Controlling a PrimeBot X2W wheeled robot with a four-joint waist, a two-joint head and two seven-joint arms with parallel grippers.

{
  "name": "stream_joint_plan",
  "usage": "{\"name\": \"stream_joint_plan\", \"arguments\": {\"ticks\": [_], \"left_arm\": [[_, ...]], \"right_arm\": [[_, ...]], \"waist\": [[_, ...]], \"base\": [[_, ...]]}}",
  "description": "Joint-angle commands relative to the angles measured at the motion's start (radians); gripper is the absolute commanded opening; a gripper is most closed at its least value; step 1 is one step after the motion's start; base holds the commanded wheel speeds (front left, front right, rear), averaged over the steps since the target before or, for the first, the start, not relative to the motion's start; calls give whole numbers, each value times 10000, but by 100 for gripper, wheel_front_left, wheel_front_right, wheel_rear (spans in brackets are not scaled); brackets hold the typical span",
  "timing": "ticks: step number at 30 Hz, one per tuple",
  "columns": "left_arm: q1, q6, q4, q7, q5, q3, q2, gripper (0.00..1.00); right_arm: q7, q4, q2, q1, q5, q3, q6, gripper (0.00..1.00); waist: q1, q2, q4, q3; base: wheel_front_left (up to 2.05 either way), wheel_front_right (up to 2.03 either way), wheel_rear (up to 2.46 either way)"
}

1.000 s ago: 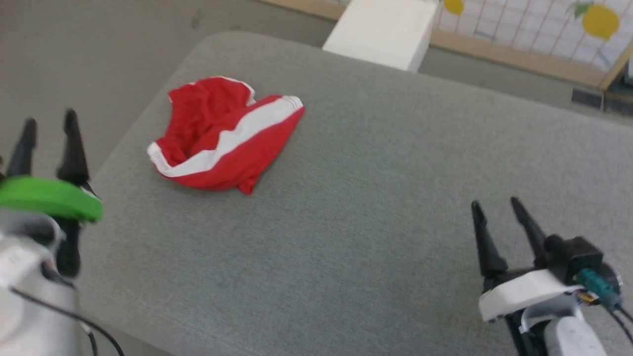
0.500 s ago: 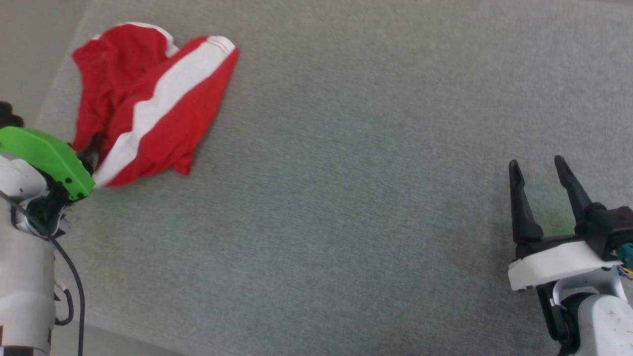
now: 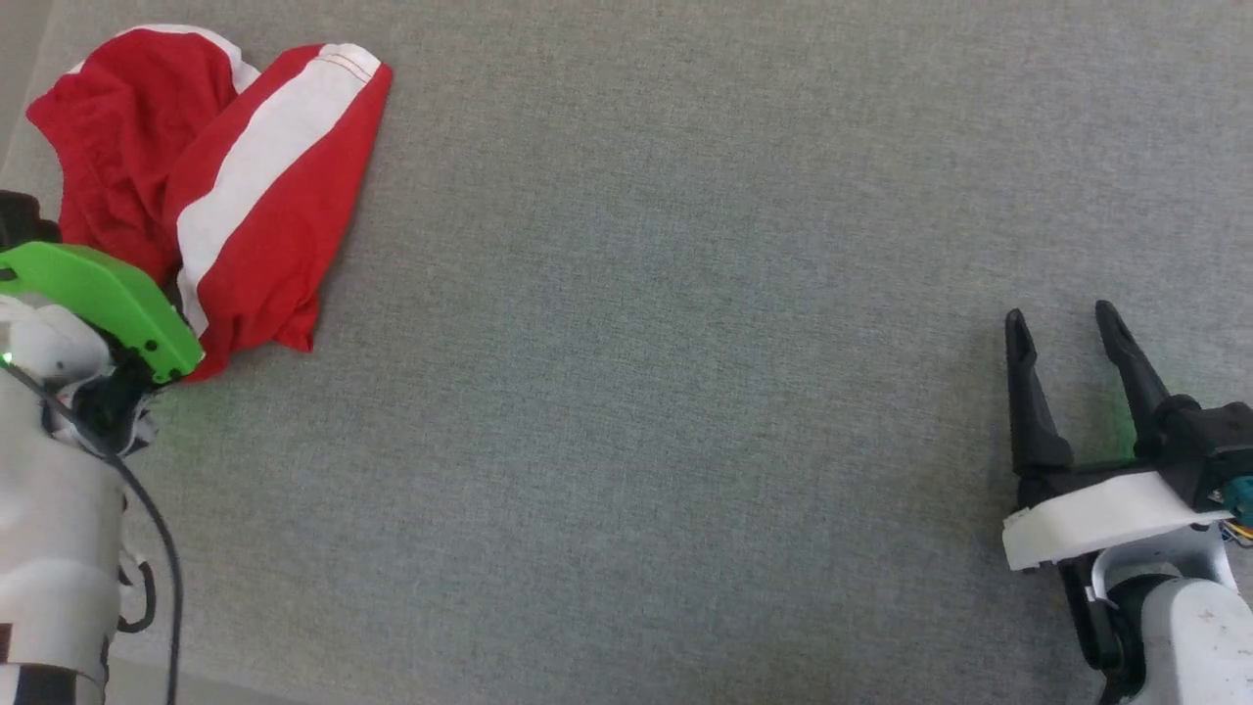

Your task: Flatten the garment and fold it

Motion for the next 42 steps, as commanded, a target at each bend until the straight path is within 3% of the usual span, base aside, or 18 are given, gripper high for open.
{"name": "stream_joint_plan", "arguments": {"ticks": [1, 5, 9, 14, 24, 34, 42], "left_arm": [[24, -39, -137, -593, 100, -156, -97, 0], [-670, -40, -661, -2597, 419, 19, 394, 0], [-1457, -40, -1535, -3279, 584, -188, 708, 0], [-2227, -40, -2978, -3057, 500, -1149, 795, 0], [-2788, -40, -4989, -1877, -205, -2779, -390, 0], [176, -40, -4635, -1859, -517, -5005, -1802, 0], [2718, -40, -3077, -136, -1325, -7091, -1732, 0]], "right_arm": [[-124, 93, -6, -86, 109, 66, -15, 100], [-374, 476, -6, -116, 349, 232, -15, 100], [-760, 1098, -6, -76, 796, 461, -15, 100], [-1245, 1946, -6, 110, 1376, 737, -15, 100], [-1831, 3050, -6, 540, 2185, 1079, -15, 100], [-1957, 3320, -6, 941, 2334, 950, -15, 100], [-1973, 3254, -6, 1076, 2295, 932, -15, 100]], "waist": [[0, 0, 16, -269], [0, 0, -66, -869], [0, 0, -340, -1716], [0, 0, -885, -2831], [0, 0, -2271, -4319], [0, 0, -3194, -4523], [0, 0, -3575, -4480]], "base": [[0, 0, 0], [0, 0, 0], [0, 0, 0], [0, 0, 0], [0, 0, 0], [0, 0, 0], [0, 0, 0]]}}
